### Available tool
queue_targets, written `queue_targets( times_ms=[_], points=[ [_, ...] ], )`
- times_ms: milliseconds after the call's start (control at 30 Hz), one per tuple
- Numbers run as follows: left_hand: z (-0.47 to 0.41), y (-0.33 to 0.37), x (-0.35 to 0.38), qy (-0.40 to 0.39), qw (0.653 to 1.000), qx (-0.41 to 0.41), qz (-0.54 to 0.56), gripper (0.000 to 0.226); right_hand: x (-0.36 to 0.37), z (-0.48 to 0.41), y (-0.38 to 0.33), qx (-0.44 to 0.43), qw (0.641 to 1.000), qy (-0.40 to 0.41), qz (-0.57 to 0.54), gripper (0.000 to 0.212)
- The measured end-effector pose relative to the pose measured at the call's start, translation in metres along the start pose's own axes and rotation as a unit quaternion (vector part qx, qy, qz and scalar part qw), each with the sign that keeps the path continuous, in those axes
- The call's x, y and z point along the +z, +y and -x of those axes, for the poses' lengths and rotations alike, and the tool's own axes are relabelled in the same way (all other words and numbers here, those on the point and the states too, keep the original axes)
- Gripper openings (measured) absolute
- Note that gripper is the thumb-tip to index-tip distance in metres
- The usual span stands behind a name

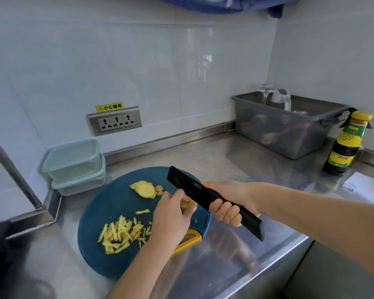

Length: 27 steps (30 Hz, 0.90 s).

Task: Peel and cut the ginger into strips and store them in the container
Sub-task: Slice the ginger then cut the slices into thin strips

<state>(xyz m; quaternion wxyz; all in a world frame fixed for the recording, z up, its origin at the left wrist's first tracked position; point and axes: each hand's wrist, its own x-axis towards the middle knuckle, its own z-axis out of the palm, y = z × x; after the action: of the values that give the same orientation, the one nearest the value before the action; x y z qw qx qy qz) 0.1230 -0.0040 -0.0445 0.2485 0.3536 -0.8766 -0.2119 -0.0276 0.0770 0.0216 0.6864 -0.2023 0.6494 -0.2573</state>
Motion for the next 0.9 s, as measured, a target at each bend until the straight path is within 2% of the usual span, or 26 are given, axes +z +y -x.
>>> queue_targets(
  times_ms=[233,900],
  points=[
    [-0.001,0.0,-0.001,0.008,1.0,0.001,0.006,0.016,0.0,0.0,-0.003,0.002,1.0,0.007,0.015,0.066],
    [-0.001,0.0,0.004,0.027,1.0,-0.001,0.011,0.018,0.023,-0.014,0.001,-0.003,0.995,0.1,0.021,0.068]
  ],
)
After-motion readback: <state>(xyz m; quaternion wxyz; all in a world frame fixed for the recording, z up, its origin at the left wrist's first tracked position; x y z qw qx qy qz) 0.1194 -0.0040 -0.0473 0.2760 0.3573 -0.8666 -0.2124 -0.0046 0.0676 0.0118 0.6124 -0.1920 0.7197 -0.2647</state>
